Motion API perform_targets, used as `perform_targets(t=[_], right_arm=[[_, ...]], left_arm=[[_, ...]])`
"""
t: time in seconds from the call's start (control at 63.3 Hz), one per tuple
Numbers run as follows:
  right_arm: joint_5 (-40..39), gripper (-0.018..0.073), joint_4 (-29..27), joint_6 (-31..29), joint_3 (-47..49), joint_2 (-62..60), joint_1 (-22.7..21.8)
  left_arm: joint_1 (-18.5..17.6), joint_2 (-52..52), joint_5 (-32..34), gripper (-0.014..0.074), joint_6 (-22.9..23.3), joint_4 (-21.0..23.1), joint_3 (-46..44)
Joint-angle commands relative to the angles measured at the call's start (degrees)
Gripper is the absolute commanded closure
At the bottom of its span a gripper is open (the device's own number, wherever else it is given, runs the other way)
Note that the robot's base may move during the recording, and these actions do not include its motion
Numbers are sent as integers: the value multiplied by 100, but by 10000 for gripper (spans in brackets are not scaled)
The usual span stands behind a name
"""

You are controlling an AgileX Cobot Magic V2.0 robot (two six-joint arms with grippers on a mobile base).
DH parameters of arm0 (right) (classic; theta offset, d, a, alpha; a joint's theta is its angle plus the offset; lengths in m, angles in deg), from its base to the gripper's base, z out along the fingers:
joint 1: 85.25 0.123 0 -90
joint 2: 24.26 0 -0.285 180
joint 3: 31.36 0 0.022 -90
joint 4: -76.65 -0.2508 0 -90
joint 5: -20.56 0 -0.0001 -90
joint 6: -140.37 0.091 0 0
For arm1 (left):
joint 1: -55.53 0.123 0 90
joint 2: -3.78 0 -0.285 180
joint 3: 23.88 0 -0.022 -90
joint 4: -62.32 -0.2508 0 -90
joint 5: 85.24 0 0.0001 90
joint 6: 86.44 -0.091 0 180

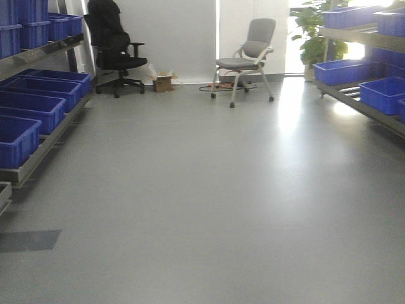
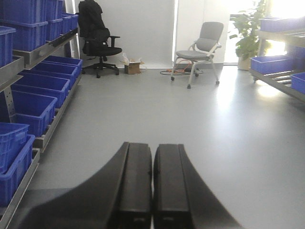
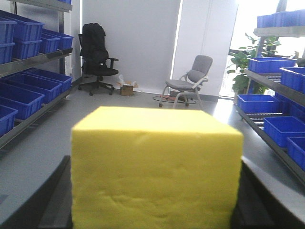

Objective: Place yellow foam block on left shelf second layer
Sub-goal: 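Turn the base toward the shelving rack of blue bins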

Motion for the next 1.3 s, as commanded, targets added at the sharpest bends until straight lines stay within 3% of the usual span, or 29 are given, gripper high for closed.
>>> perform_targets(t=[0.0, 1.28], right_arm=[[-547, 272, 43, -29, 154, 119, -33], [-547, 272, 43, -29, 154, 119, -33]], left_arm=[[-15, 78, 502, 460, 22, 42, 158], [-15, 78, 502, 460, 22, 42, 158]])
